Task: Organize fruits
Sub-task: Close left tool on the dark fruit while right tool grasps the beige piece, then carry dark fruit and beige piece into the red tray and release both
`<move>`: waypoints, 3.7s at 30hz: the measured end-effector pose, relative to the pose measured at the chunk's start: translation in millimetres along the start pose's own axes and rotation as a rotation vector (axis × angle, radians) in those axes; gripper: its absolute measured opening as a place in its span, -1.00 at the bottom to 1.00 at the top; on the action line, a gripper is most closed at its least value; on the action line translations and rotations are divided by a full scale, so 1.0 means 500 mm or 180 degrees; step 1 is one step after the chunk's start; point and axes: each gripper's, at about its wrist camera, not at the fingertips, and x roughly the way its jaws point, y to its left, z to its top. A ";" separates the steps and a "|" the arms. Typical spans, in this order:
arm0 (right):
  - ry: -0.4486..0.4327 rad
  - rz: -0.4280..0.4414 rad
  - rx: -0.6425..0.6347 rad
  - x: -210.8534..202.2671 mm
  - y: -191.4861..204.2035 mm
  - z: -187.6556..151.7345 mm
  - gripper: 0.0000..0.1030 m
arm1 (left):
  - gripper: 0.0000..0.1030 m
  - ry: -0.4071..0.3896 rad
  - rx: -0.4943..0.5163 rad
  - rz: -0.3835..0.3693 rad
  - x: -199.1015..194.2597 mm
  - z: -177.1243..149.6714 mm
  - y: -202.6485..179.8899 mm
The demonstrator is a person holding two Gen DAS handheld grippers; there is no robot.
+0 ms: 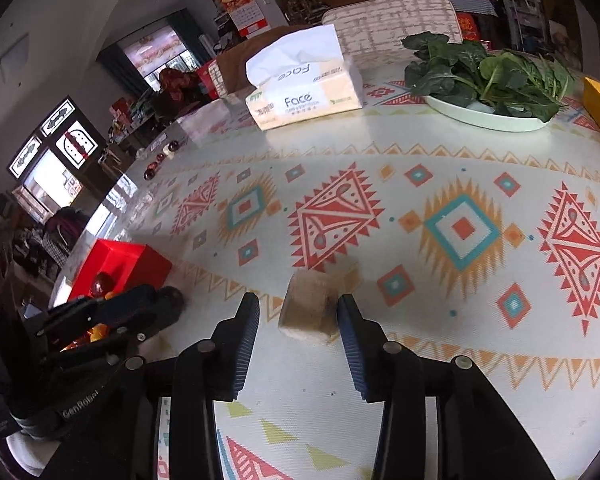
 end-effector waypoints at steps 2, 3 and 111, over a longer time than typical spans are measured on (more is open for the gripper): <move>0.0006 -0.0017 -0.0033 0.003 0.004 -0.001 -0.13 | -0.16 0.0011 0.0055 0.0086 0.006 -0.002 -0.003; 0.0010 -0.0026 -0.0046 0.004 0.005 -0.002 -0.13 | -0.16 0.0017 0.0072 0.0118 0.008 -0.004 -0.003; 0.0123 0.0373 -0.0920 0.095 0.454 -0.021 -0.28 | 0.17 -0.0708 -0.0997 0.0162 -0.201 -0.111 0.430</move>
